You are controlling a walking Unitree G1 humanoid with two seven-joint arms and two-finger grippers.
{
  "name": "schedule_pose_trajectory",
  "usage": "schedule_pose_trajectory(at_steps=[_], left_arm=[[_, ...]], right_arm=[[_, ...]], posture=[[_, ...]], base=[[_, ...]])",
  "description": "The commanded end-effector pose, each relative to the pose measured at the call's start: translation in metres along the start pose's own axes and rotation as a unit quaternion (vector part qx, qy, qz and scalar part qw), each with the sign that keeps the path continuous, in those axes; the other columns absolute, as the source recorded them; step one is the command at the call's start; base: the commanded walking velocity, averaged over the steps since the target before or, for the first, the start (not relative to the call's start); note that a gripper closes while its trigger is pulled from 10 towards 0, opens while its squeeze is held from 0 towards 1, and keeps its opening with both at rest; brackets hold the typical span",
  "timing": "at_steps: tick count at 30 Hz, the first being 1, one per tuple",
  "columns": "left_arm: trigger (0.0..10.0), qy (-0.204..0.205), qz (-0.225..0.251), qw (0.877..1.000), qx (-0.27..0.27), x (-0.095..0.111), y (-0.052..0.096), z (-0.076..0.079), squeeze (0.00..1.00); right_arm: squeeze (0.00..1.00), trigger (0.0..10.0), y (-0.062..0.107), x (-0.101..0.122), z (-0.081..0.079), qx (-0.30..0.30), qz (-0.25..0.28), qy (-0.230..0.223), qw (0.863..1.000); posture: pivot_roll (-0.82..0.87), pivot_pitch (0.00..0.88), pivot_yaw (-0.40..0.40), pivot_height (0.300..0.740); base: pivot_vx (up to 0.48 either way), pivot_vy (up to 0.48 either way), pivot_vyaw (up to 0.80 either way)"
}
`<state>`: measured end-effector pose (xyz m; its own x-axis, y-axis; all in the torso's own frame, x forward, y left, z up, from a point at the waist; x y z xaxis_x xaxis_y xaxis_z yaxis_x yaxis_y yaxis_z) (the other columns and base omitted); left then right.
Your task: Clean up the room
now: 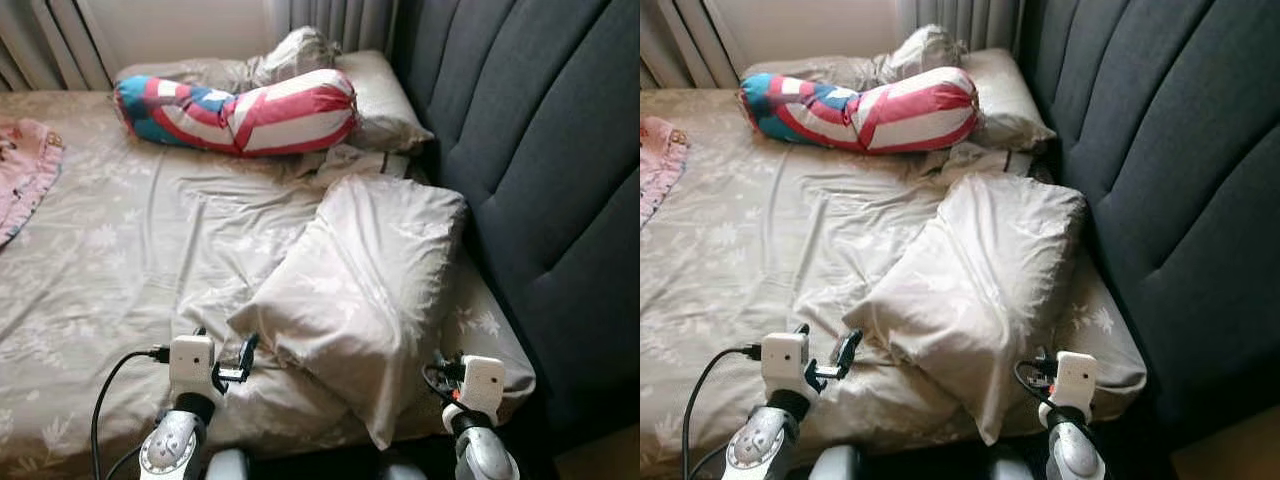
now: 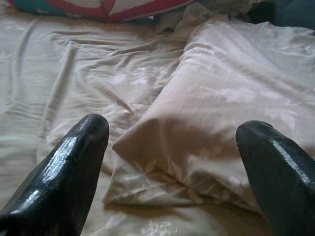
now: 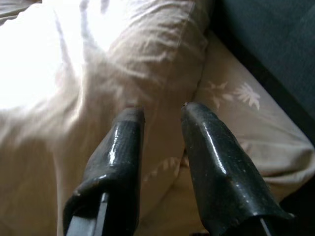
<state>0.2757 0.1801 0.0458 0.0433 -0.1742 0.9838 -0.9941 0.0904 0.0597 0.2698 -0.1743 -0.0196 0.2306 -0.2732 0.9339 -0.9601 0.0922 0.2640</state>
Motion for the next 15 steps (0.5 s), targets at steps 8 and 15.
schedule_pose_trajectory(at_steps=[8, 15], left_arm=[[10.0, 0.007, -0.008, 1.0, -0.006, -0.0029, 0.0009, 0.002, 0.0], [10.0, 0.008, -0.011, 1.0, -0.006, -0.0039, 0.0006, 0.0019, 0.0]], right_arm=[[0.0, 10.0, 0.002, -0.002, -0.0015, 0.006, -0.002, 0.001, 1.0], [0.0, 10.0, 0.0026, -0.0035, -0.0055, 0.019, -0.005, 0.009, 1.0]], posture=[[-0.04, 0.069, -0.054, 0.624], [-0.04, 0.07, -0.054, 0.624]], base=[[0.0, 0.0, 0.0], [0.0, 0.0, 0.0]])
Point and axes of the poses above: a point about 5 cm out from each wrist's last joint towards the gripper, its own y axis pointing back from the gripper into the wrist, its own x axis along the axis of the wrist's last joint, z = x × y, the point moved 3 cm from there along -y, pointing out of the wrist towards the gripper, and after that the axes turned 10 degrees about -y, right-handed, at the moved point
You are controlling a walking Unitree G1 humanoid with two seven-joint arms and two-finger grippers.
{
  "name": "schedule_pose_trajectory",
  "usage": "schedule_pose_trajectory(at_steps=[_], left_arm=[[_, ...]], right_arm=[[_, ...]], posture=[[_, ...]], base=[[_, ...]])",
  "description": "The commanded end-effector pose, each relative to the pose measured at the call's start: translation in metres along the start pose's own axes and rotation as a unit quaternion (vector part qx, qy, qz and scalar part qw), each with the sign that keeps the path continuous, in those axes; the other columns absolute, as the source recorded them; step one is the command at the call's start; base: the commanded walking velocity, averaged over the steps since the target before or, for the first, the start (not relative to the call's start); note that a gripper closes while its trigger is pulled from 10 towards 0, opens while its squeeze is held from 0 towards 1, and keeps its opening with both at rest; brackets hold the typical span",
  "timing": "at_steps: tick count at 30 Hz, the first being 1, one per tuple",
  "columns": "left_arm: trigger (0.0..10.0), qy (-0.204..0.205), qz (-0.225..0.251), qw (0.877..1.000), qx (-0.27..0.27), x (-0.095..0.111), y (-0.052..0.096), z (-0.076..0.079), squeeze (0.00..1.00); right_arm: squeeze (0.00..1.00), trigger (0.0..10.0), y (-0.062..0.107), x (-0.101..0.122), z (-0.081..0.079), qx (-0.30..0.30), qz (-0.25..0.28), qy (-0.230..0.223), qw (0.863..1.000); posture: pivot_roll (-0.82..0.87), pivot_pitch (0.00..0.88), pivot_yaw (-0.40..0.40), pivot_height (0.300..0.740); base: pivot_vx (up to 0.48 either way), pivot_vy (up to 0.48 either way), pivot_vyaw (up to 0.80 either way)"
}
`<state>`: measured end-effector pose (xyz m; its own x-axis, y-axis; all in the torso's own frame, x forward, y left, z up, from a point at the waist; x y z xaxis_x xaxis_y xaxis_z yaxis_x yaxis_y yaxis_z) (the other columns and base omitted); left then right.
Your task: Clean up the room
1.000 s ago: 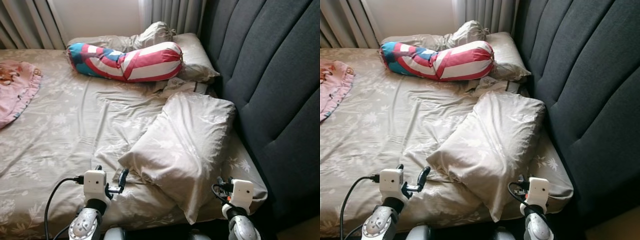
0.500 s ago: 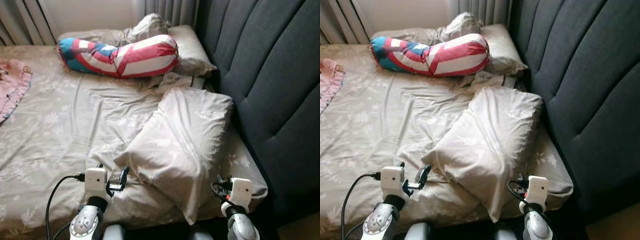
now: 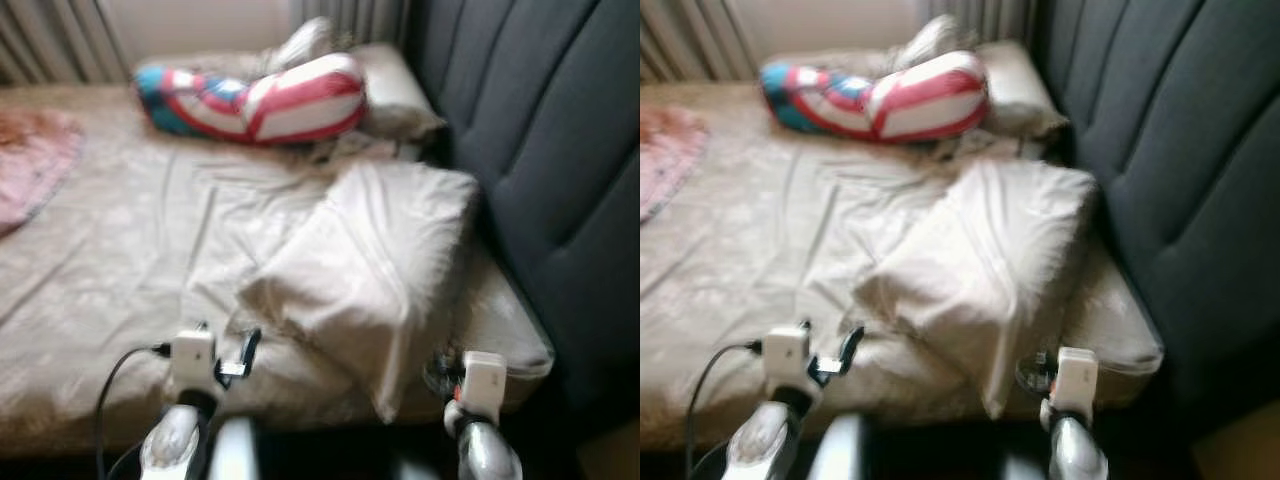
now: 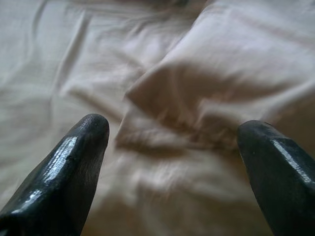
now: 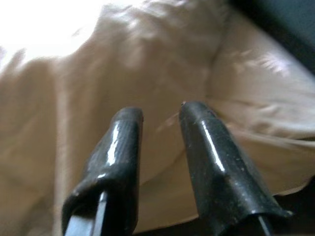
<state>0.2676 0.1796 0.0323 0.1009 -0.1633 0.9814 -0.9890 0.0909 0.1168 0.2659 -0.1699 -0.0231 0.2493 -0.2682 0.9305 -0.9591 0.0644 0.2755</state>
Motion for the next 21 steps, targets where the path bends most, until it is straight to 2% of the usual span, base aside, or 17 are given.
schedule_pose_trajectory(at_steps=[1, 6, 10, 14, 16, 21], left_arm=[[10.0, -0.001, 0.018, 1.0, -0.001, 0.01, -0.006, -0.002, 0.0], [10.0, -0.001, 0.018, 1.0, 0.0, 0.01, -0.007, -0.002, 0.0], [10.0, 0.0, 0.018, 1.0, 0.001, 0.01, -0.007, -0.002, 0.0], [10.0, 0.0, 0.018, 1.0, 0.001, 0.01, -0.008, -0.002, 0.0], [10.0, 0.001, 0.016, 1.0, 0.0, 0.009, -0.008, -0.001, 0.0], [10.0, 0.0, 0.018, 1.0, 0.0, 0.01, -0.009, -0.001, 0.0]], right_arm=[[0.0, 10.0, -0.001, 0.002, -0.003, 0.009, 0.005, 0.006, 1.0], [0.0, 10.0, -0.001, 0.005, -0.006, 0.021, 0.015, 0.011, 1.0], [0.0, 10.0, -0.002, 0.008, -0.007, 0.024, 0.023, 0.014, 0.999], [0.0, 10.0, -0.007, 0.016, -0.005, 0.017, 0.032, 0.005, 0.999], [0.0, 10.0, -0.012, 0.03, -0.008, 0.027, 0.055, 0.014, 0.998], [0.0, 10.0, -0.019, 0.039, -0.01, 0.025, 0.064, 0.012, 0.998]], posture=[[-0.04, 0.069, -0.054, 0.624], [-0.04, 0.068, -0.055, 0.624], [-0.04, 0.068, -0.054, 0.624], [-0.03, 0.069, -0.052, 0.624], [-0.04, 0.067, -0.05, 0.624], [-0.03, 0.065, -0.053, 0.624]], base=[[0.0, 0.0, 0.0], [0.146, 0.0, 0.0], [0.261, 0.0, 0.61], [0.263, 0.0, 0.0], [0.268, 0.0, 0.0], [0.28, 0.0, 0.0]])
Point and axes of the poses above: a point about 5 cm out from each wrist's last joint towards the gripper, its own y axis pointing back from the gripper into the wrist, its own x axis along the axis of the wrist's last joint, z = x × y, the point moved 3 cm from there along -y, pointing out of the wrist towards the gripper, and after that the axes turned 10 degrees about -y, right-handed, at the moved point
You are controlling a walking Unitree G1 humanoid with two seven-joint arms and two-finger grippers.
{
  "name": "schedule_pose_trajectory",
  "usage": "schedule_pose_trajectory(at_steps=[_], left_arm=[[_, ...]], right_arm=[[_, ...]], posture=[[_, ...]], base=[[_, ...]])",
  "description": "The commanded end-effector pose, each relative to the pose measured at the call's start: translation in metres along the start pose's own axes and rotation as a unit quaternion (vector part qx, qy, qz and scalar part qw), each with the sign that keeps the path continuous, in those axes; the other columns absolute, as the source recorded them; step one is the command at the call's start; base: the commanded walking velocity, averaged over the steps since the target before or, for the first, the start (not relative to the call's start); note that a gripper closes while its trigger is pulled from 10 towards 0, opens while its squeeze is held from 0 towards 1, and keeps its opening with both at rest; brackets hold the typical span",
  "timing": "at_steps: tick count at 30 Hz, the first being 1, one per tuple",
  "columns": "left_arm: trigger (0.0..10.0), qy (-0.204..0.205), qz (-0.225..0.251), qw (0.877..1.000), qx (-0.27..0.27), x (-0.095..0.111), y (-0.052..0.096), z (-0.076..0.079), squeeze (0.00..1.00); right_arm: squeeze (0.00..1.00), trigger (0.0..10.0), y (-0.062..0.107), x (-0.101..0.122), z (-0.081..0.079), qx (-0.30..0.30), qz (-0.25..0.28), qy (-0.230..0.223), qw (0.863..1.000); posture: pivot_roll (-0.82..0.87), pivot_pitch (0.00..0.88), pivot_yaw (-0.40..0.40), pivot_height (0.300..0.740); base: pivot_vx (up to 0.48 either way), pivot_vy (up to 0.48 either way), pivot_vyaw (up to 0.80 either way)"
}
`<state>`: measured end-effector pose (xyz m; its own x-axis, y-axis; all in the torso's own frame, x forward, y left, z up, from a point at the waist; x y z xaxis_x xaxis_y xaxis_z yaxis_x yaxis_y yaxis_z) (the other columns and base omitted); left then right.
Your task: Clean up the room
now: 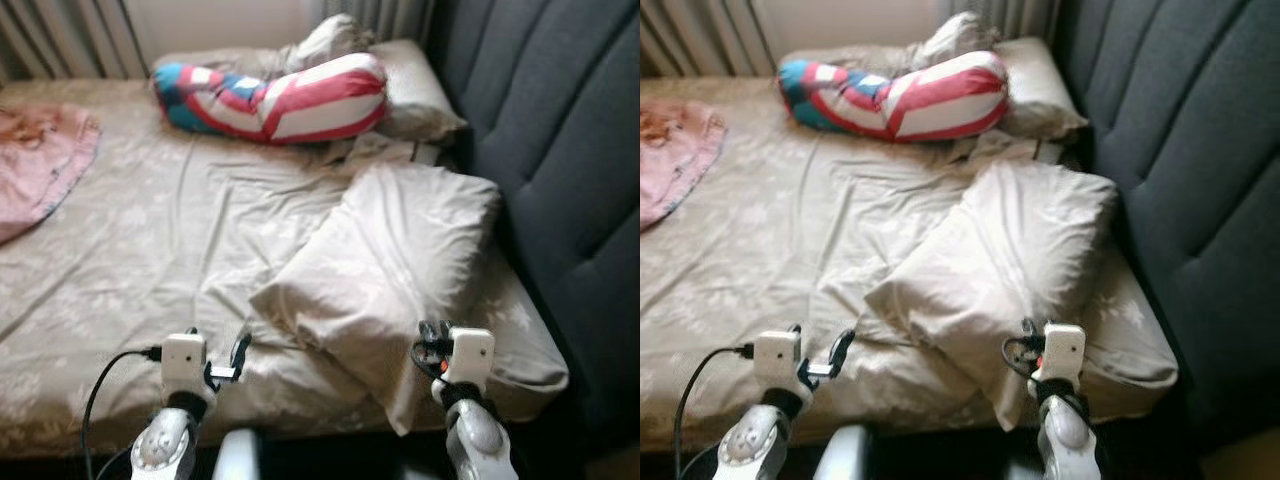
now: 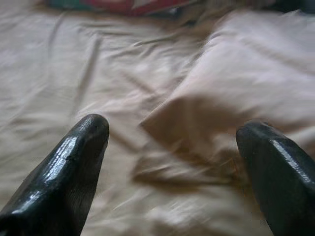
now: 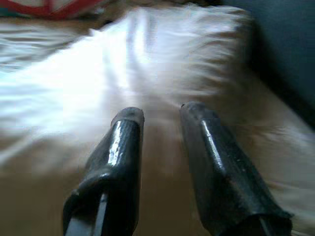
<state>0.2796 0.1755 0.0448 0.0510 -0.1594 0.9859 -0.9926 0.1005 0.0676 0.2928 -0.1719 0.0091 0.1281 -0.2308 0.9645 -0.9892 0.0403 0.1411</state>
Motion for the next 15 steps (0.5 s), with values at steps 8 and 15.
schedule_pose_trajectory(at_steps=[8, 15], left_arm=[[10.0, 0.001, -0.009, 1.0, 0.002, -0.005, 0.002, -0.002, 0.0], [10.0, -0.001, -0.008, 1.0, 0.002, -0.005, 0.001, -0.003, 0.0]], right_arm=[[0.0, 10.0, -0.007, 0.006, 0.001, -0.013, 0.005, 0.001, 1.0], [0.0, 10.0, -0.015, 0.014, 0.011, -0.029, 0.003, 0.002, 1.0]], posture=[[-0.03, 0.064, -0.053, 0.624], [-0.03, 0.065, -0.051, 0.624]], base=[[0.283, 0.0, 0.0], [0.284, 0.0, 0.0]])
Point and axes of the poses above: a point about 5 cm out from each wrist's last joint towards the gripper, its own y axis pointing back from the gripper into the wrist, its own x axis along the axis of the wrist's last joint, z = x × y, the point moved 3 cm from there along -y, pointing out of the wrist towards the gripper, and after that the axes turned 10 degrees about -y, right-handed, at the moved point
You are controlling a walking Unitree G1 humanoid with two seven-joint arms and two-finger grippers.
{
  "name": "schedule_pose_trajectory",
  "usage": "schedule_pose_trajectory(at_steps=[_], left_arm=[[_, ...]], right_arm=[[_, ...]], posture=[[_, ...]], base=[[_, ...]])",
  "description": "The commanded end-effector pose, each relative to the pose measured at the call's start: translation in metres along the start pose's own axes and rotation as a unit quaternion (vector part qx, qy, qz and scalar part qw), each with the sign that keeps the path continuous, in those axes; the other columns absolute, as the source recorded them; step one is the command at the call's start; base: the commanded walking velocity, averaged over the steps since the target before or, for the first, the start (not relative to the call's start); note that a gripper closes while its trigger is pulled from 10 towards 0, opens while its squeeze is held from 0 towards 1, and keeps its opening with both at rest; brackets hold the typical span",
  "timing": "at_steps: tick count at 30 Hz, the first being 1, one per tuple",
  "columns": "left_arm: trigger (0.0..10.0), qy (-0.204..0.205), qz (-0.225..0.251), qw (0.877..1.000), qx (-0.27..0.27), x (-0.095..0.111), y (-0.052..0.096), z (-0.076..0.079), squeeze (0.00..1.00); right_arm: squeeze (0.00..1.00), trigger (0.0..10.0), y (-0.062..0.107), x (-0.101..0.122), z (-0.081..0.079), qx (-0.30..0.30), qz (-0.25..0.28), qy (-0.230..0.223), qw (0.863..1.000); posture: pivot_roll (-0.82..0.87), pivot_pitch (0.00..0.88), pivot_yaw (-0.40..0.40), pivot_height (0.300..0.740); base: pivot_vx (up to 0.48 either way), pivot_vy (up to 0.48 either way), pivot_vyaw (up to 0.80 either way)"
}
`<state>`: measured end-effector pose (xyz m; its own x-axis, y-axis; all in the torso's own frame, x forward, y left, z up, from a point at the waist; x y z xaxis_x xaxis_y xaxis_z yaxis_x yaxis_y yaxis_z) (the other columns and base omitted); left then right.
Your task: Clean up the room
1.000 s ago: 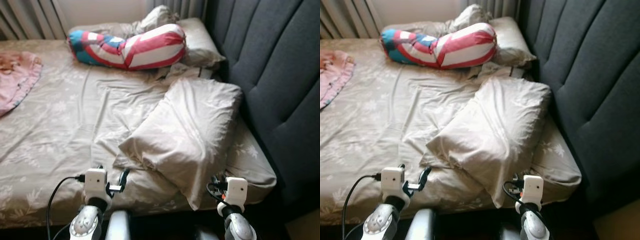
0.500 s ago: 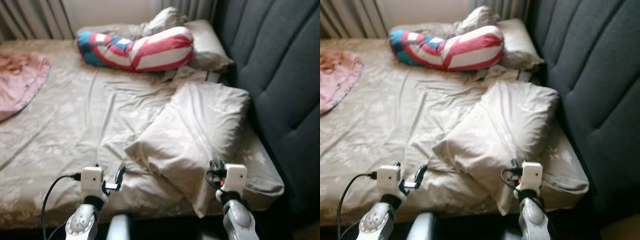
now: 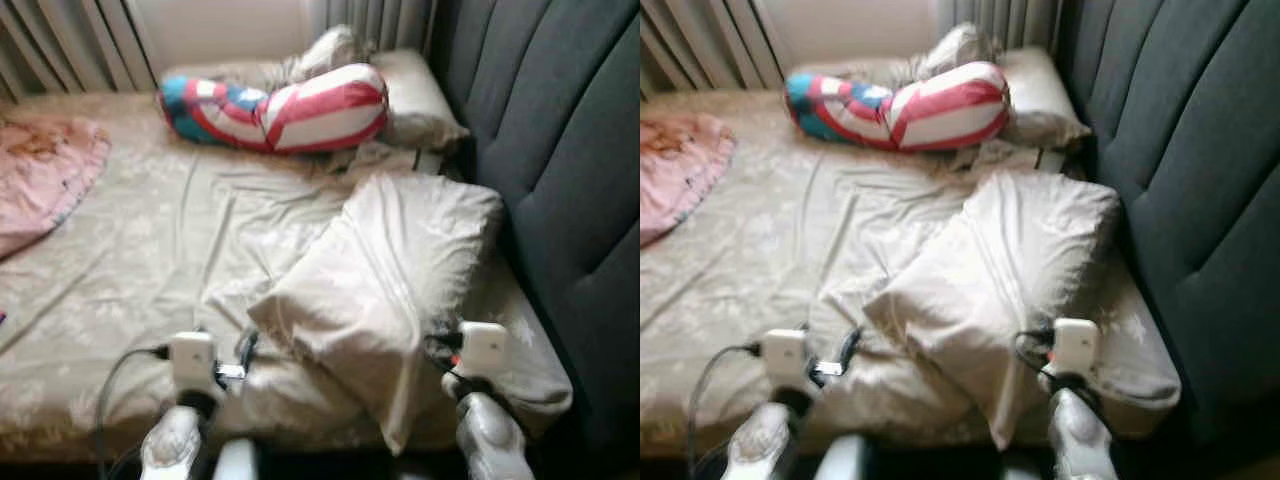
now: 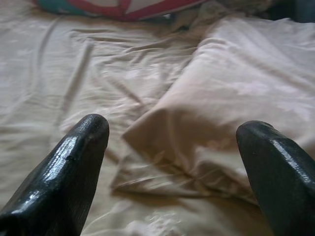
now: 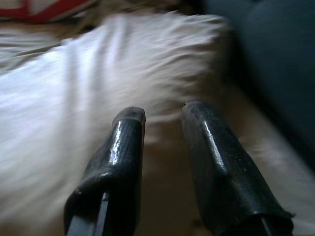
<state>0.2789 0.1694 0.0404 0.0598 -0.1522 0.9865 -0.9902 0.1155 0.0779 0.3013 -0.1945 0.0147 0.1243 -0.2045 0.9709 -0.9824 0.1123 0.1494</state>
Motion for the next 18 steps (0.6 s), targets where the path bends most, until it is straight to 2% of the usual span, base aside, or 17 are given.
schedule_pose_trajectory(at_steps=[1, 3, 5, 7, 10, 11, 12, 17, 18], left_arm=[[10.0, -0.005, -0.004, 1.0, 0.011, -0.001, 0.001, -0.01, 0.0], [10.0, -0.006, -0.004, 1.0, 0.011, -0.001, 0.001, -0.01, 0.0], [10.0, -0.007, -0.003, 1.0, 0.013, -0.001, 0.001, -0.011, 0.0], [10.0, -0.008, -0.003, 1.0, 0.014, -0.001, 0.001, -0.011, 0.0], [10.0, -0.009, -0.003, 1.0, 0.014, -0.001, 0.001, -0.011, 0.0], [10.0, -0.009, -0.003, 1.0, 0.014, -0.001, 0.001, -0.011, 0.0], [10.0, -0.01, -0.004, 1.0, 0.014, -0.002, 0.001, -0.011, 0.0], [10.0, -0.013, -0.005, 1.0, 0.016, -0.002, 0.002, -0.013, 0.0], [10.0, -0.014, -0.005, 1.0, 0.016, -0.002, 0.003, -0.014, 0.0]], right_arm=[[0.0, 10.0, -0.008, 0.004, -0.01, 0.006, -0.001, -0.011, 1.0], [0.0, 10.0, -0.009, 0.005, -0.01, 0.006, -0.001, -0.011, 1.0], [0.0, 10.0, -0.014, 0.007, -0.011, 0.005, -0.009, -0.012, 1.0], [0.0, 10.0, -0.023, 0.011, -0.011, 0.004, -0.02, -0.033, 0.999], [0.0, 10.0, -0.028, 0.01, -0.01, 0.001, -0.041, -0.03, 0.999], [0.42, 10.0, -0.03, 0.009, -0.008, -0.003, -0.053, -0.031, 0.998], [1.0, 10.0, -0.034, 0.009, -0.008, -0.006, -0.066, -0.042, 0.997], [1.0, 10.0, -0.043, 0.015, -0.009, -0.008, -0.079, -0.06, 0.995], [1.0, 10.0, -0.047, 0.02, -0.009, -0.013, -0.079, -0.075, 0.994]], posture=[[-0.03, 0.067, -0.05, 0.624], [-0.03, 0.067, -0.05, 0.624], [-0.03, 0.067, -0.049, 0.624], [-0.02, 0.068, -0.046, 0.624], [-0.02, 0.07, -0.044, 0.624], [-0.02, 0.07, -0.044, 0.624], [-0.02, 0.07, -0.044, 0.624], [-0.01, 0.077, -0.038, 0.624], [0.0, 0.082, -0.034, 0.624]], base=[[0.27, 0.0, 0.0], [0.257, 0.0, 0.0], [0.0, 0.0, 0.0], [0.0, 0.0, 0.0], [0.0, 0.0, 0.0], [0.0, 0.0, 0.0], [0.0, 0.0, 0.0], [0.0, 0.0, 0.0], [0.0, 0.0, 0.0]])
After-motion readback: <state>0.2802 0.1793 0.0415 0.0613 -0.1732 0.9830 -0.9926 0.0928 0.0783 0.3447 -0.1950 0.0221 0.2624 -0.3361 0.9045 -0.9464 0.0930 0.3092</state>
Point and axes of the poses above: a point about 5 cm out from each wrist's last joint towards the gripper, its own y axis pointing back from the gripper into the wrist, its own x axis along the axis of the wrist's last joint, z = x × y, the point moved 3 cm from there along -y, pointing out of the wrist towards the gripper, and after that the axes turned 10 degrees about -y, right-handed, at the moved point
